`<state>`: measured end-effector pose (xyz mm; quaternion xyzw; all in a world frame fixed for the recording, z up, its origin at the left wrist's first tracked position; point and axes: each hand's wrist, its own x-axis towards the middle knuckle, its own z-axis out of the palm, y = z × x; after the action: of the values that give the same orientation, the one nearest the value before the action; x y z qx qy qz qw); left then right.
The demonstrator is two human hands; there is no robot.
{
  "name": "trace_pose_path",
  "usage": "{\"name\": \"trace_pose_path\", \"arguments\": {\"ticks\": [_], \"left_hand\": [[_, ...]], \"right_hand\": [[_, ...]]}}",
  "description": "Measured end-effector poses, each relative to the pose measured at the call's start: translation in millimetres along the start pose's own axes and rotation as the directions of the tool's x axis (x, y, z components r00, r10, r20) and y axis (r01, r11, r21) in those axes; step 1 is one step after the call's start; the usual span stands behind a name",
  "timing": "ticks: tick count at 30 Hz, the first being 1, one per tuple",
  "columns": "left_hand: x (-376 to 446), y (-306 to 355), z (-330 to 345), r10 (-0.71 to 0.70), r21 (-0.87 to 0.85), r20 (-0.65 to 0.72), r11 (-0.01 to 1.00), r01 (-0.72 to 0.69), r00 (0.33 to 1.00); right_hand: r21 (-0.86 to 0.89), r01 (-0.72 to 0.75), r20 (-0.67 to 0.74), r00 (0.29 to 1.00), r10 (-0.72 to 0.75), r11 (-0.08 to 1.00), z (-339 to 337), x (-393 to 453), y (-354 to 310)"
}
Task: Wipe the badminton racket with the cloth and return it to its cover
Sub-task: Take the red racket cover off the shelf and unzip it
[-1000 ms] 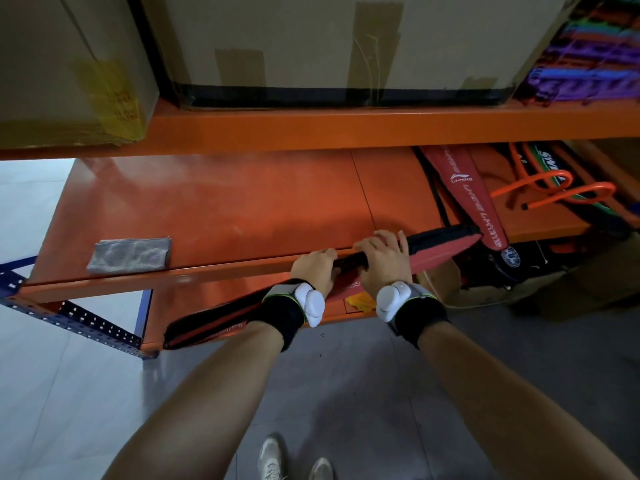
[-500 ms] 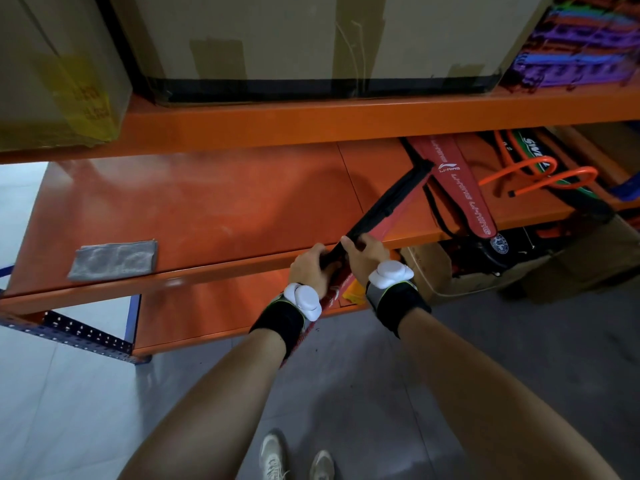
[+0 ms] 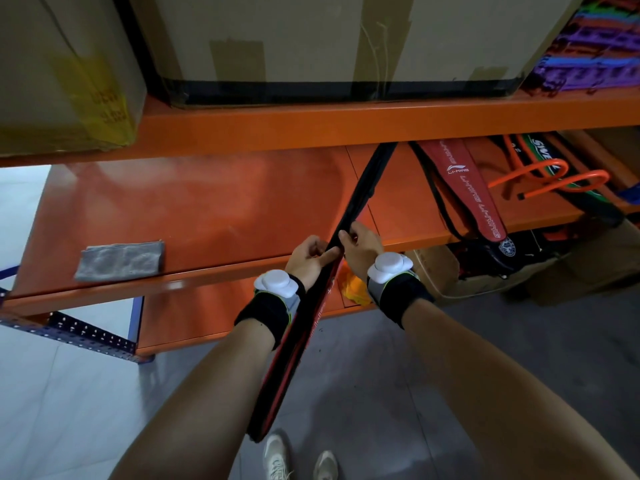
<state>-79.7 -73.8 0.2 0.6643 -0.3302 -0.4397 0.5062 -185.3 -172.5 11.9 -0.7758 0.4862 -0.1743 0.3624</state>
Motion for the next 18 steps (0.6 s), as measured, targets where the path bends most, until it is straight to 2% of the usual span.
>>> {"name": "trace_pose_path", "arguments": {"ticks": [2,4,7,11,14,18], "left_hand": [[4,-3,-9,-0.05,-0.089,0.041,0.995,0.053,0.998],[10,-7,-18,-0.087,-0.131,-0.024,0.988,0.083,0.996],[23,-15,-37,-0.029,0.094,-0.209,0.994,0.05,0.977],[28,-19,-58,0.119,0.287,-0.37,0.958,-0.009,0.921],[29,-15,-64,0.313,0.527,-0.4,0.848,-0.063,0.861],[27,-3,-64,0.507,0.795,-0.277,0.598,-0.102,0.816]], "right_hand": [[-0.036,0.011,-0.002,1.0,-0.012,0.999,0,1,-3],[-0.032,0.008,0.002,1.0,-0.008,0.999,-1,4,-5],[-0.017,0.007,0.014,1.0,-0.006,1.0,-5,8,-2],[-0.035,0.014,-0.022,1.0,-0.014,0.999,-6,15,-1],[-0.029,0.015,-0.054,0.998,-0.017,0.999,2,20,-7],[-0.007,0.032,-0.07,0.997,-0.032,0.999,12,24,-15]]}}
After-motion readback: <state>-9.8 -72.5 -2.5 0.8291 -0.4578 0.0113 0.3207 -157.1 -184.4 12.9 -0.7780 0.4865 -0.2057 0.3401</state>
